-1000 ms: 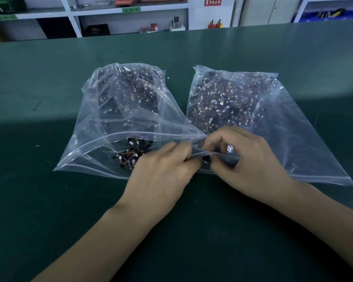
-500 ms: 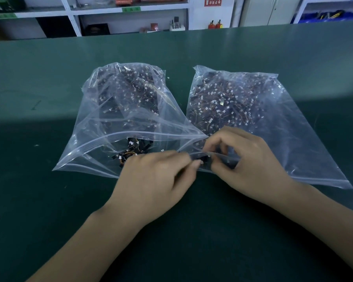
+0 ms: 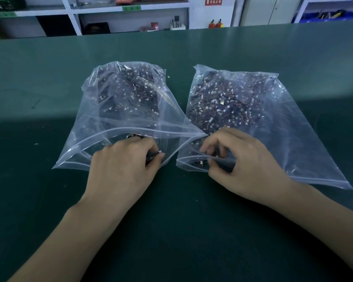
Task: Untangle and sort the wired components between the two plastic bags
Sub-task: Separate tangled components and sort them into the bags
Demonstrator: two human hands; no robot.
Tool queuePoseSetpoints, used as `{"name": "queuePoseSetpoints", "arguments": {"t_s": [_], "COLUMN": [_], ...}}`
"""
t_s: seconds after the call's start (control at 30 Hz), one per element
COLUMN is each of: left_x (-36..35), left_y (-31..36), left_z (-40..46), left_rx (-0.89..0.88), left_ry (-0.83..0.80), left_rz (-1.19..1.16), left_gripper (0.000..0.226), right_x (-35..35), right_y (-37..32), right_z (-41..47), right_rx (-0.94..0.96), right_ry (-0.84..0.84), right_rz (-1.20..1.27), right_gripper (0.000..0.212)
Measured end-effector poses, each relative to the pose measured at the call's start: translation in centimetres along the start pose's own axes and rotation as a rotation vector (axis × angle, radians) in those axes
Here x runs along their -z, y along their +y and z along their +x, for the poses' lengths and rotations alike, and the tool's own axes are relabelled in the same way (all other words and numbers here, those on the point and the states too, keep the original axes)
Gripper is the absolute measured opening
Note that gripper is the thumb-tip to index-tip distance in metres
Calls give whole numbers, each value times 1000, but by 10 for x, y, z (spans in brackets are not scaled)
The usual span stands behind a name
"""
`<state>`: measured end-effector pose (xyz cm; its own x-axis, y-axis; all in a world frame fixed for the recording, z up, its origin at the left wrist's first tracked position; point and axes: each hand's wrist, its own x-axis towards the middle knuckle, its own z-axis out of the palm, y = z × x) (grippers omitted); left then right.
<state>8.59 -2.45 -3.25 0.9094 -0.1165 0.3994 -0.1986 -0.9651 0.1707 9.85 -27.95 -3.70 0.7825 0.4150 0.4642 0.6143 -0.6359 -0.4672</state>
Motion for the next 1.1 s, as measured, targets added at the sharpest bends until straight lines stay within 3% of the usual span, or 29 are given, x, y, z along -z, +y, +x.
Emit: {"name": "queuePoseSetpoints", "arguments": {"t_s": [0.4,0.53,0.63,0.83,1.1], "left_x": [5,2,-6,0,-9], "left_y": [10,6,0,3,4], "left_z": [-2,-2,-3,0,-1], "left_rx": [-225,-166,-41,-36,-9], "left_ry": [324,187,17,53,22], "left_rz": [-172,-57,21,-6,-12], "left_gripper": [6,5,28,11,20], "right_x": [-3,-5,-5,-5,-5], "right_y": [-1,1,2,1,1], "right_z": [-2,-2,-2,-2,-2], "right_rx": [43,35,31,25,31], "right_ry": [36,31,34,22,7], "right_rz": [79,71,68,73,66], "right_gripper": [13,8,11,10,9]}}
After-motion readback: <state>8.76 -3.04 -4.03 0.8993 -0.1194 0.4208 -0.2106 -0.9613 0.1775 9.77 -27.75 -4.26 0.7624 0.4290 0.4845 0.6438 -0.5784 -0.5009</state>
